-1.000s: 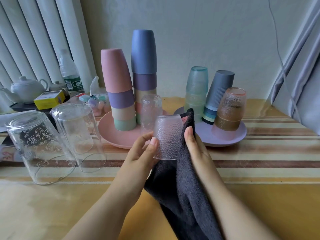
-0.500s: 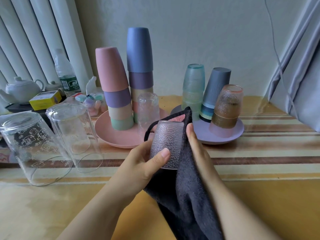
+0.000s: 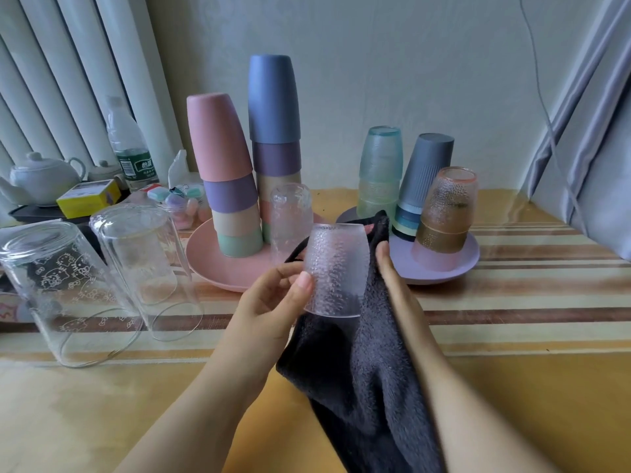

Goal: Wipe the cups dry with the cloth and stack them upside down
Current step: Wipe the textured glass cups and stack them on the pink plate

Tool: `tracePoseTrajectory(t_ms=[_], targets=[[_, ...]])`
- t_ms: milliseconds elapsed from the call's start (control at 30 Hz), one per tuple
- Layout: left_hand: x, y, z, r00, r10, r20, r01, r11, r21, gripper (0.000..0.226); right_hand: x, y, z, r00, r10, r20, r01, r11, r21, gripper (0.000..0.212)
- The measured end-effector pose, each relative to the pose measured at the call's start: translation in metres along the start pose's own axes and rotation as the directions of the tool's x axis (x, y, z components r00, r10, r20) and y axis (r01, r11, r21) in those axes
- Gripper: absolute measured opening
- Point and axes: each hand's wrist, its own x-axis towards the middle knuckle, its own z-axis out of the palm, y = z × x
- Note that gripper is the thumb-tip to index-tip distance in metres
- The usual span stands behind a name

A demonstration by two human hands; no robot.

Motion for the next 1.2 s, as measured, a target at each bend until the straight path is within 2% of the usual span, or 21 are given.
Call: tracePoseTrajectory(t_ms=[67, 133, 300, 467, 567, 667, 733, 800, 867, 900, 967, 1100, 1200], targets=[[-0.002, 0.001, 0.003, 0.990, 0.068, -0.122, -0.055, 0.993, 0.106, 0.041, 0.007, 0.012, 0.000, 0.998, -0.067, -0.012, 0.067, 0.998, 0.010, 0.022], [-0.005, 0.003, 0.007, 0.981, 0.141, -0.132, -0.115, 0.976, 0.186, 0.041, 0.005, 0.017, 0.005, 0.998, -0.068, 0.003, 0.068, 0.997, -0.023, 0.025], [-0.006, 0.003, 0.006, 0.993, 0.115, -0.028, -0.104, 0.958, 0.268, 0.061, -0.006, 0.021, 0.018, 0.989, -0.147, 0.032, 0.149, 0.987, -0.068, 0.029], [-0.006, 0.007, 0.000, 0.983, -0.035, 0.178, -0.030, 0.938, 0.346, 0.052, 0.001, 0.017, 0.008, 0.997, -0.073, -0.026, 0.074, 0.997, 0.006, 0.020], [-0.010, 0.013, -0.002, 0.944, -0.102, 0.315, -0.003, 0.949, 0.314, 0.050, 0.003, 0.014, 0.003, 0.999, -0.031, 0.011, 0.030, 0.996, 0.080, 0.026], [-0.011, 0.017, -0.004, 0.932, -0.144, 0.333, 0.063, 0.968, 0.242, 0.029, 0.001, 0.006, -0.001, 0.992, 0.102, 0.074, -0.116, 0.968, 0.223, 0.020], [-0.012, 0.016, -0.005, 0.925, -0.171, 0.338, 0.108, 0.974, 0.198, 0.029, 0.002, 0.004, -0.005, 0.974, 0.170, 0.147, -0.211, 0.917, 0.337, 0.021], [-0.012, 0.015, -0.006, 0.921, -0.175, 0.348, 0.118, 0.977, 0.177, 0.041, 0.003, 0.005, -0.007, 0.959, 0.196, 0.203, -0.262, 0.887, 0.381, 0.022], [-0.011, 0.012, -0.006, 0.928, -0.178, 0.327, 0.141, 0.981, 0.135, 0.062, 0.006, 0.009, -0.008, 0.948, 0.211, 0.238, -0.291, 0.877, 0.382, 0.040], [-0.011, 0.011, -0.005, 0.934, -0.180, 0.309, 0.154, 0.982, 0.106, 0.070, 0.007, 0.010, -0.009, 0.948, 0.219, 0.230, -0.292, 0.883, 0.366, 0.045], [-0.009, 0.005, -0.005, 0.939, -0.165, 0.301, 0.158, 0.986, 0.046, 0.078, 0.009, 0.010, -0.010, 0.963, 0.204, 0.174, -0.253, 0.906, 0.340, 0.038], [-0.010, -0.001, 0.003, 0.963, -0.110, 0.245, 0.129, 0.990, -0.065, 0.055, 0.005, 0.008, -0.006, 0.997, 0.077, 0.030, -0.081, 0.982, 0.170, 0.025], [-0.003, 0.000, 0.001, 0.993, -0.053, 0.109, 0.073, 0.979, -0.192, 0.062, -0.002, 0.014, 0.008, 0.990, 0.046, 0.135, -0.056, 0.996, 0.070, 0.042]])
